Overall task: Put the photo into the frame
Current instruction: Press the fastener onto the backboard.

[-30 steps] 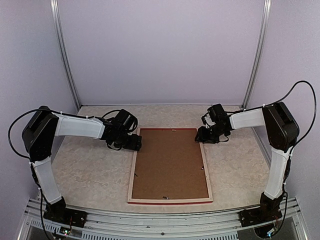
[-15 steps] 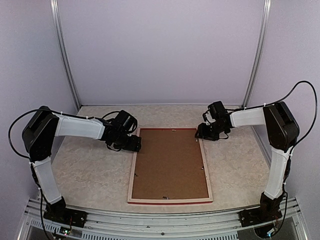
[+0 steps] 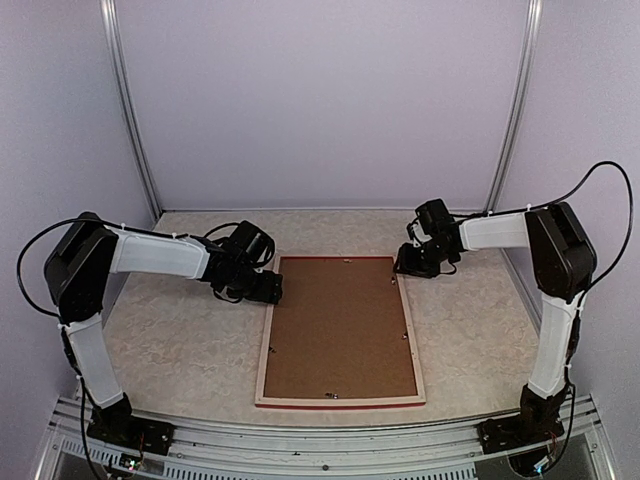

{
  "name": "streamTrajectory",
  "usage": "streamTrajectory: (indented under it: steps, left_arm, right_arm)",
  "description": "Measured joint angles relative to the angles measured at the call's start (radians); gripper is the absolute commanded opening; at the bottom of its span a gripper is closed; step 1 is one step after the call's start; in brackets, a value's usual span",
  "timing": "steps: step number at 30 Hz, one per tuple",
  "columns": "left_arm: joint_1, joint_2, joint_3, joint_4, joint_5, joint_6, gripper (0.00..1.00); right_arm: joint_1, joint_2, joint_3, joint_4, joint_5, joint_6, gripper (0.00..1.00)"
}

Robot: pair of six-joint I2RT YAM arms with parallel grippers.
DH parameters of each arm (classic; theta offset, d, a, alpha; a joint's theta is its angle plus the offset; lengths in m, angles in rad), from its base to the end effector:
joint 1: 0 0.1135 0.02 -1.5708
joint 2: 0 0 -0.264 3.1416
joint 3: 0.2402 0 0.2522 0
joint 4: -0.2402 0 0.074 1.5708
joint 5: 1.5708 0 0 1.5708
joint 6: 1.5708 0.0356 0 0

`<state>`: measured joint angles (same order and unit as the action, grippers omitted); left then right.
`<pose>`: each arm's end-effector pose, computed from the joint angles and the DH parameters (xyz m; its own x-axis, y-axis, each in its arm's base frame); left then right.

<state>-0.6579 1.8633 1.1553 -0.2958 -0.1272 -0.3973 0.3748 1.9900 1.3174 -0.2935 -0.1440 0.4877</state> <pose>0.3034 -0.2287 0.1604 -0.8293 0.1558 -0.5367 0.2513 0.9617 -0.1092 0.3876 0.1580 0.1591 -0.8817 0.1515 -0.4469 -0.0284 0.9283 0.3707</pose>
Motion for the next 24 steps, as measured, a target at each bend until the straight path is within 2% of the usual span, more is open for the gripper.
streamTrajectory:
  steps: [24]
  left_arm:
    - [0.000, 0.000, -0.003, 0.000, 0.000, 0.000, 0.80]
  right_arm:
    - [0.021, 0.024, 0.016, -0.043, 0.064, -0.048, 0.42]
